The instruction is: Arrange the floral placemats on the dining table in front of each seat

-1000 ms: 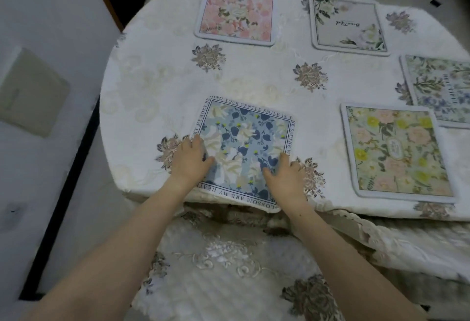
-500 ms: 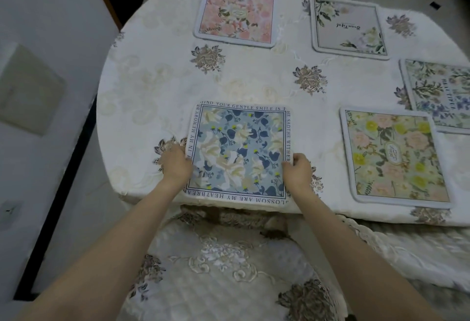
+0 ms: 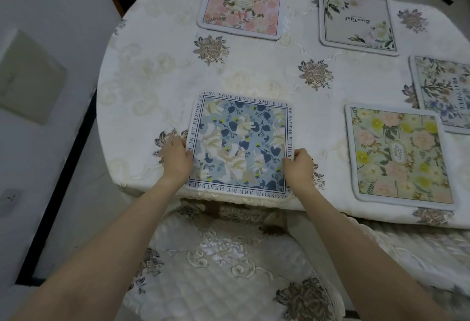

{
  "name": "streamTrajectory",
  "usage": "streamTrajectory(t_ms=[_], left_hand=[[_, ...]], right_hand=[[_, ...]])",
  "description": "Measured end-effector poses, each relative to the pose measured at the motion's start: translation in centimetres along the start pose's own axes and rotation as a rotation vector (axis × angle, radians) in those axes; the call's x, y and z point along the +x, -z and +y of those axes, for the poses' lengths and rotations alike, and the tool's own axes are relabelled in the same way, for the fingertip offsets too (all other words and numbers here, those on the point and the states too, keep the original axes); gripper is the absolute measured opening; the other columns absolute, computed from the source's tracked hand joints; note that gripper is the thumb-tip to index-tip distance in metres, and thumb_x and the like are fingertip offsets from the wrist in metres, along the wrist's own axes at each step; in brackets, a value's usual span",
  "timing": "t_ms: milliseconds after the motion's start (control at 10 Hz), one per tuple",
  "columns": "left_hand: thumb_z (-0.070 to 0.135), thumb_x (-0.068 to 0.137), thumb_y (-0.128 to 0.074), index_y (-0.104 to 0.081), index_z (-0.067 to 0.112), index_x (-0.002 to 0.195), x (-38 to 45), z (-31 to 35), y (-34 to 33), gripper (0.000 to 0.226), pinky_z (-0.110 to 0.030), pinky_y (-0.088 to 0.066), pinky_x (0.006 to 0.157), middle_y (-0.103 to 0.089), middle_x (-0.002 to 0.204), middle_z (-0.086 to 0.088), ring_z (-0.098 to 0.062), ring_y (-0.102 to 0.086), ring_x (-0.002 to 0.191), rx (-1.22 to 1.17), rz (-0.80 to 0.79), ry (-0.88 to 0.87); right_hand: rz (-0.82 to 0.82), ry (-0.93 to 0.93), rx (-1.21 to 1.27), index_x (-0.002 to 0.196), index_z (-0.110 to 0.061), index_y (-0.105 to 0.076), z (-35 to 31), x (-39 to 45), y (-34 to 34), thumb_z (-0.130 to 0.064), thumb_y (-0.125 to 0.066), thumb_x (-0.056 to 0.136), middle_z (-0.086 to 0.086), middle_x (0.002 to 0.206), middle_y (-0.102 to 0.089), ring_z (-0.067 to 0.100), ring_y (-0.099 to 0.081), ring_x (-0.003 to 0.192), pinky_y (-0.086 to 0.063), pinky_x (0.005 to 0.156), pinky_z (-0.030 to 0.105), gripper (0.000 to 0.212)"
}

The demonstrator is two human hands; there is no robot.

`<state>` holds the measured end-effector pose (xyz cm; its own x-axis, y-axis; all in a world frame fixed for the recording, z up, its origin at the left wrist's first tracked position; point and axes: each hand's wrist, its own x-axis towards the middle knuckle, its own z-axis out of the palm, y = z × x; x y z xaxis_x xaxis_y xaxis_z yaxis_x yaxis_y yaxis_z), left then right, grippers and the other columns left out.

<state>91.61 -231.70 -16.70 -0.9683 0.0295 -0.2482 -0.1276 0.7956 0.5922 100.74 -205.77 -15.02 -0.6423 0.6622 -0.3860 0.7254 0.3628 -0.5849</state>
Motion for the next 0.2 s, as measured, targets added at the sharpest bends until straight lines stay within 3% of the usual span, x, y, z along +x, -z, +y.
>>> streamTrajectory(t_ms=[100, 200], left_hand=[[0.0, 0.084, -0.051, -0.052, -0.007, 0.099, -0.16, -0.12, 0.17, 0.016, -0.048, -0.04, 0.088, -0.058, 0.103, -0.027, -0.041, -0.05, 0.101, 0.002, 0.009, -0.048], [0.0, 0.084, -0.053, -0.051, -0.008, 0.105, -0.51, -0.19, 0.26, 0.023, -0.048, -0.037, 0.091, -0.051, 0.112, -0.028, -0.042, -0.046, 0.106, 0.119, 0.006, -0.094]], right_hand=[[0.038, 0.086, -0.084, 0.108, 0.002, -0.052, 0.33, -0.26, -0.04, -0.006, -0.053, 0.086, 0.019, 0.107, -0.057, 0.034, -0.057, 0.093, -0.051, 0.079, 0.046, 0.024], [0.071, 0.207, -0.249, 0.119, -0.001, -0.049, 0.68, -0.7, -0.11, -0.01, -0.055, 0.088, 0.018, 0.114, -0.051, 0.033, -0.049, 0.103, -0.045, 0.087, 0.043, 0.034]])
